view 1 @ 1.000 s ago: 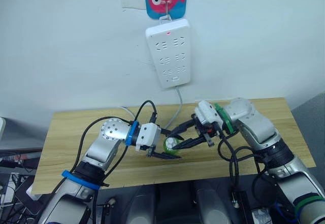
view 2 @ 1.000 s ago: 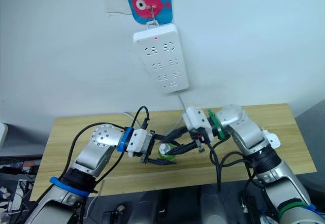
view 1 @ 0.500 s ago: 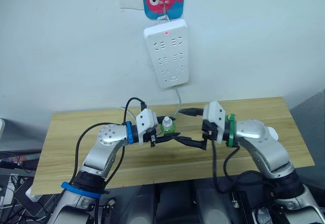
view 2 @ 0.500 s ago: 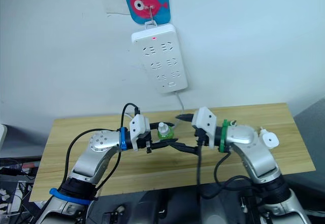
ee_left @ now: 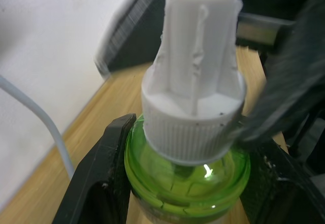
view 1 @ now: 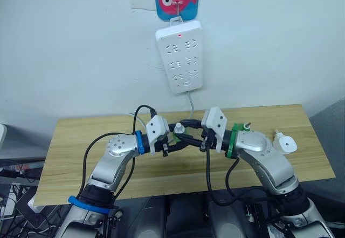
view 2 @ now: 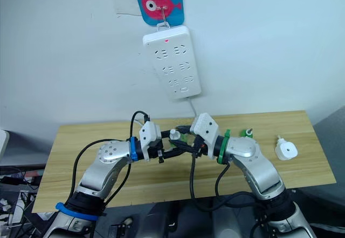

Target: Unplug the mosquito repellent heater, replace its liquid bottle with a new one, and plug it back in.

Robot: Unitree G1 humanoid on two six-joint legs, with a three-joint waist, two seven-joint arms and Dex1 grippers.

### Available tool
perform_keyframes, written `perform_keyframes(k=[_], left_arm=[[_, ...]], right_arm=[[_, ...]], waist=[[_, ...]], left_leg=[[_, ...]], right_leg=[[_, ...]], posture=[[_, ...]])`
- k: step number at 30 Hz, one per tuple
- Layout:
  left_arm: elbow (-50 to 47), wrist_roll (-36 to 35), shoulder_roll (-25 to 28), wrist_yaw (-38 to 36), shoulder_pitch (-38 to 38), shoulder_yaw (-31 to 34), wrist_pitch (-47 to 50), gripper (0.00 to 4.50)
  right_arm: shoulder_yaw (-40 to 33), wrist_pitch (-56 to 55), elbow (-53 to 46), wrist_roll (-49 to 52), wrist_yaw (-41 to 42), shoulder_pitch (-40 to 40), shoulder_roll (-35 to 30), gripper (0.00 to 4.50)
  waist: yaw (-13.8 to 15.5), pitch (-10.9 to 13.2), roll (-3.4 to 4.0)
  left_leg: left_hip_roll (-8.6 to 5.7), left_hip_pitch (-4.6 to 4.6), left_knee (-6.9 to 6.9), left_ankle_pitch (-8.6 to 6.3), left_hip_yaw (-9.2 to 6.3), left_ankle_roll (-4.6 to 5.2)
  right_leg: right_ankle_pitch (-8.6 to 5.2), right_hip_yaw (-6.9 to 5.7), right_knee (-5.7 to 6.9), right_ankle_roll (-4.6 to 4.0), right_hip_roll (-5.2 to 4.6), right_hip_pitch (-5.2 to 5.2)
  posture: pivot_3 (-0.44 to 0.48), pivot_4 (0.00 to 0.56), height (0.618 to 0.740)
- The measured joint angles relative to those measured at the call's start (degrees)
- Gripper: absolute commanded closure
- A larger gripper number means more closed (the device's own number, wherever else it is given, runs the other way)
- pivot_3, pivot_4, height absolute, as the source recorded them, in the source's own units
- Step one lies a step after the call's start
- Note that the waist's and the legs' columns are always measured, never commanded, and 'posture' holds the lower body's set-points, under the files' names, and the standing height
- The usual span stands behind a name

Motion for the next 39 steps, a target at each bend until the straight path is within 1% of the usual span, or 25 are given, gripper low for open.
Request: perform_keyframes(k=[5,8,12,14,16,19,20,22,25,27,28,31,34,36,39], left_arm=[[-0.2,0.0,0.0,-0.2,0.4,-0.1,-0.1,2.24],[-1.5,-0.2,0.7,-2.7,1.2,-0.4,-0.5,2.24],[-0.5,-0.7,4.1,-11.7,1.6,-2.8,-8.3,2.24],[1.5,-0.9,4.7,-16.5,0.7,-4.1,-12.4,2.24],[3.8,-1.2,5.3,-21.4,-1.0,-5.5,-16.2,2.24],[6.9,-1.8,5.3,-24.2,-3.6,-5.9,-19.2,2.24],[8.2,-1.9,5.3,-24.3,-4.5,-5.9,-19.7,2.24],[11.0,-0.7,5.6,-24.3,-5.6,-5.3,-20.9,2.24],[13.4,0.0,5.5,-22.3,-5.8,-4.4,-20.5,2.24],[13.7,0.2,5.2,-20.2,-5.9,-3.4,-19.2,2.24],[13.6,0.2,5.2,-19.0,-5.9,-2.8,-18.4,2.24],[12.9,0.5,5.2,-15.4,-5.5,-1.0,-16.1,2.24],[11.8,0.5,4.4,-11.0,-4.6,0.3,-12.7,2.24],[9.7,0.6,4.0,-8.5,-3.2,0.6,-10.9,2.24],[6.8,0.5,3.3,-5.3,-1.2,1.2,-8.4,2.24]], right_arm=[[0.0,-0.2,0.1,0.3,1.6,-0.1,-0.8,3.48],[-0.2,-0.3,0.4,2.4,5.5,-1.0,-2.8,3.48],[1.6,-3.2,5.6,6.1,20.5,-6.0,-6.7,3.48],[3.4,-6.8,9.7,6.2,27.9,-8.8,-7.3,3.48],[5.5,-10.0,13.9,6.2,33.8,-11.9,-6.9,3.48],[6.2,-12.7,19.0,6.2,37.9,-15.2,-5.5,3.48],[6.2,-13.1,20.6,6.2,38.3,-16.2,-5.1,2.73],[4.7,-12.5,23.4,7.0,39.2,-17.7,-5.3,2.09],[2.1,-11.5,23.6,7.7,39.1,-17.4,-7.3,0.98],[0.4,-11.1,21.8,8.0,38.5,-15.2,-8.9,0.23],[-0.5,-10.7,20.1,8.0,37.4,-13.2,-9.8,0.01],[-3.0,-8.8,14.6,7.7,32.3,-7.1,-11.7,0.01],[-4.1,-6.9,8.8,6.0,24.0,-3.4,-10.4,0.01],[-4.0,-5.6,5.3,3.8,17.4,-1.7,-7.8,0.01],[-3.2,-2.4,2.1,1.1,6.9,-0.7,-0.9,0.01]], waist=[[0.0,0.0,0.00],[0.0,0.0,0.00],[0.0,0.0,0.00],[0.1,0.0,0.00],[0.1,0.0,0.00],[0.2,0.0,0.00],[0.2,0.0,0.00],[0.2,0.0,0.00],[0.2,0.0,0.00],[0.3,0.0,0.00],[0.3,0.0,0.00],[0.2,0.0,0.00],[0.0,0.0,0.00],[-0.1,0.0,0.00],[-0.1,0.0,0.00]], left_leg=[[0.00,0.00,0.01,-0.02,0.00,0.03],[0.00,0.00,0.01,-0.02,0.00,0.03],[0.03,0.01,0.07,-0.04,-0.01,0.07],[0.04,0.01,0.10,-0.05,-0.03,0.09],[0.04,0.00,0.16,-0.05,-0.03,0.08],[0.03,0.00,0.22,-0.05,-0.05,0.07],[0.03,0.00,0.23,-0.04,-0.06,0.07],[0.01,0.00,0.23,-0.03,-0.07,0.05],[0.01,-0.03,0.24,-0.01,-0.09,0.01],[0.02,-0.05,0.24,-0.03,-0.11,0.03],[0.01,-0.05,0.24,-0.03,-0.11,0.05],[0.03,-0.05,0.25,-0.04,-0.11,0.05],[0.03,-0.04,0.27,-0.07,-0.06,0.10],[0.04,-0.04,0.26,-0.04,-0.03,0.05],[0.06,-0.04,0.25,-0.01,-0.02,0.00]], right_leg=[[0.00,0.00,0.00,0.00,0.01,0.00],[0.00,0.00,-0.01,0.00,0.01,0.01],[0.01,-0.03,-0.03,-0.01,0.06,0.05],[0.01,-0.06,-0.02,-0.02,0.09,0.07],[0.01,-0.07,-0.03,-0.02,0.10,0.09],[0.01,-0.10,-0.02,-0.02,0.10,0.12],[0.01,-0.10,0.00,-0.02,0.10,0.12],[0.01,-0.12,-0.01,-0.02,0.11,0.12],[0.01,-0.13,-0.04,-0.02,0.09,0.10],[0.01,-0.14,-0.04,-0.02,0.06,0.11],[0.01,-0.13,-0.03,-0.02,0.05,0.10],[0.01,-0.09,0.03,-0.02,0.03,0.07],[0.01,0.00,0.25,-0.02,0.04,-0.03],[-0.03,0.06,0.42,-0.06,0.04,-0.13],[-0.05,0.10,0.54,-0.09,0.06,-0.24]], posture=[[-0.110,0.290,0.740],[-0.093,0.278,0.740],[-0.089,0.284,0.740],[-0.080,0.278,0.740],[-0.072,0.285,0.740],[-0.068,0.289,0.740],[-0.070,0.282,0.740],[-0.071,0.286,0.740],[-0.072,0.292,0.740],[-0.070,0.291,0.740],[-0.070,0.291,0.740],[-0.076,0.298,0.740],[-0.079,0.297,0.740],[-0.081,0.296,0.740],[-0.081,0.296,0.740]])
